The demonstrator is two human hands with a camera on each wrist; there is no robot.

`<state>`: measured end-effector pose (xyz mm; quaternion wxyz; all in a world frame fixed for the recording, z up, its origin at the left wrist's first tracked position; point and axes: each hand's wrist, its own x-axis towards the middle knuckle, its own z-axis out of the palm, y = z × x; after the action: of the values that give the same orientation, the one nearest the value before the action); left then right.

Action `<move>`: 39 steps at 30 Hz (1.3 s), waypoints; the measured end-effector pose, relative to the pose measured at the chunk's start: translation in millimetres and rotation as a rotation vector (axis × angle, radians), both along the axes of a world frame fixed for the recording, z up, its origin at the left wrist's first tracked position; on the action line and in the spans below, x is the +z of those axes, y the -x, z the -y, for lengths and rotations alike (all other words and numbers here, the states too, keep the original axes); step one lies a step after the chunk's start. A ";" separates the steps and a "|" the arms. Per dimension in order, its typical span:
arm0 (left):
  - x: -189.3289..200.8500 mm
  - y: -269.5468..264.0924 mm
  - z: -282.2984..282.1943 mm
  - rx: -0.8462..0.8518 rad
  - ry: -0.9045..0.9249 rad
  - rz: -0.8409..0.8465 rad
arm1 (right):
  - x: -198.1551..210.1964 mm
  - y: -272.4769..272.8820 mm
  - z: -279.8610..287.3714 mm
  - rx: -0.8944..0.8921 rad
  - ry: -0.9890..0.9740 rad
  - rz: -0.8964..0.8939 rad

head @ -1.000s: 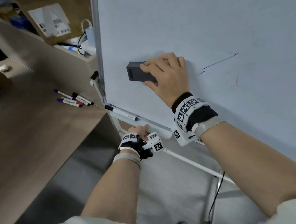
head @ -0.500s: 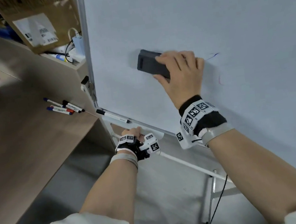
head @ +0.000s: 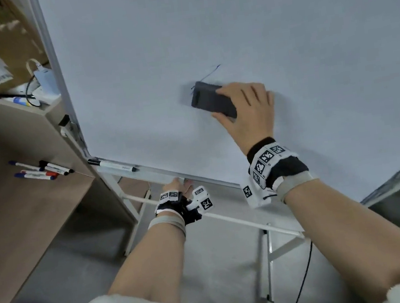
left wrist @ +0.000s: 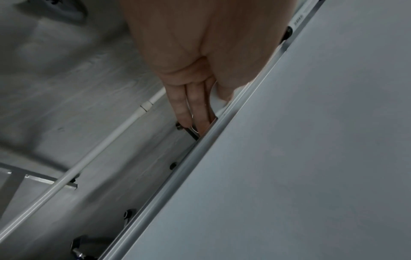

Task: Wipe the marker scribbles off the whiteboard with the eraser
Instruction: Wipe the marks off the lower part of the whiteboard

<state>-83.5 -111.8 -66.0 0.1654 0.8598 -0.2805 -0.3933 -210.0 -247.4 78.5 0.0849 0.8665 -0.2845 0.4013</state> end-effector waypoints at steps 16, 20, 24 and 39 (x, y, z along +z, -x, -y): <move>-1.7 -8.6 -8.3 0.555 0.230 -0.593 | 23.0 -30.6 5.7 -0.077 0.005 0.228; -9.4 -14.3 -9.0 0.435 0.223 -0.392 | 17.4 -38.9 -0.6 -0.058 -0.024 0.124; 7.6 -12.8 -13.9 0.070 0.041 -0.130 | -18.5 -41.0 -12.3 0.045 -0.004 -0.192; 10.7 -13.3 -8.4 -0.375 -0.075 0.214 | -4.4 -5.4 9.6 -0.140 -0.055 0.121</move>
<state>-70.2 -103.4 -55.3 0.0265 0.8351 -0.4366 -0.3337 -204.7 -257.0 74.0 0.0716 0.8207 -0.3597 0.4381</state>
